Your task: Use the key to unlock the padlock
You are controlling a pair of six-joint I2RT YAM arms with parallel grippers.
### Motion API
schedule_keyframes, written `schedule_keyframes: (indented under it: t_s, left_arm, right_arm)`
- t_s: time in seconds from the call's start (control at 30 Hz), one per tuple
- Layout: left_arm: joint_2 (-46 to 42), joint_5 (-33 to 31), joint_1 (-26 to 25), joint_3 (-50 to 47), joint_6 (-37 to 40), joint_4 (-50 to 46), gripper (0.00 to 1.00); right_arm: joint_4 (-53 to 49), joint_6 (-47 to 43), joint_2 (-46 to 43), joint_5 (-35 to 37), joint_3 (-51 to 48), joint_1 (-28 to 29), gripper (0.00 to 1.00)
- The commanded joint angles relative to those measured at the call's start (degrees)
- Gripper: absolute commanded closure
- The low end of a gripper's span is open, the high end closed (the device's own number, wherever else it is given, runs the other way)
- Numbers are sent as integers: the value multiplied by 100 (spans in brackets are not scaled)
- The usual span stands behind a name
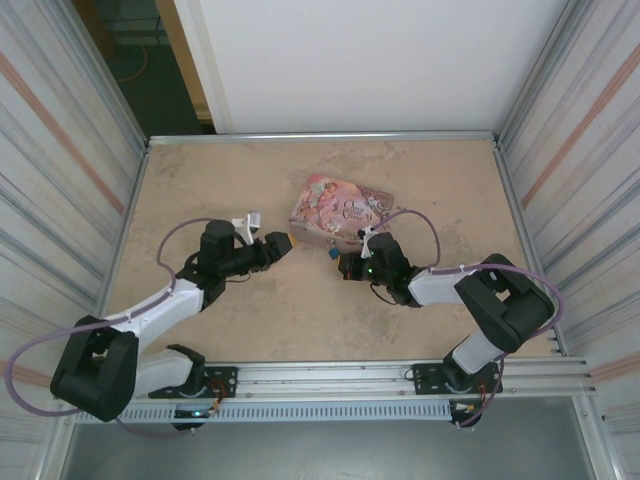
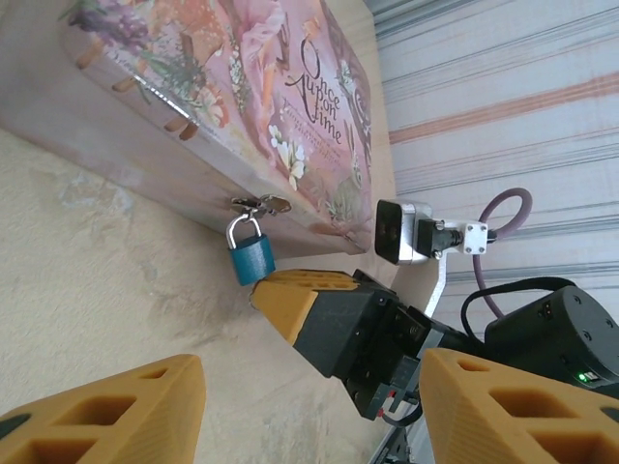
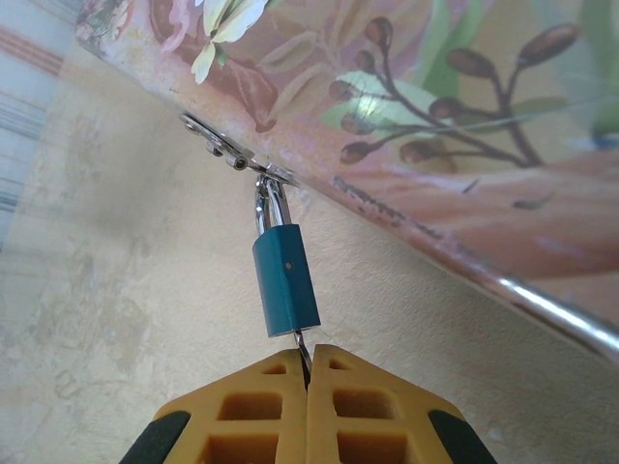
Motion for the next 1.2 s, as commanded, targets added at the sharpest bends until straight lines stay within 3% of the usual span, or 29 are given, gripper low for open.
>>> schedule_keyframes:
  t_s: [0.0, 0.63, 1.17]
  left_arm:
    - [180, 233, 48, -41, -102, 542, 40]
    - [2077, 315, -439, 228, -607, 2293, 48]
    - [3100, -17, -739, 205, -1324, 3565, 47]
  right_arm:
    - [95, 202, -228, -86, 162, 5, 100]
    - [39, 326, -339, -73, 168, 9, 100]
    - [-47, 476, -320, -77, 224, 19, 100]
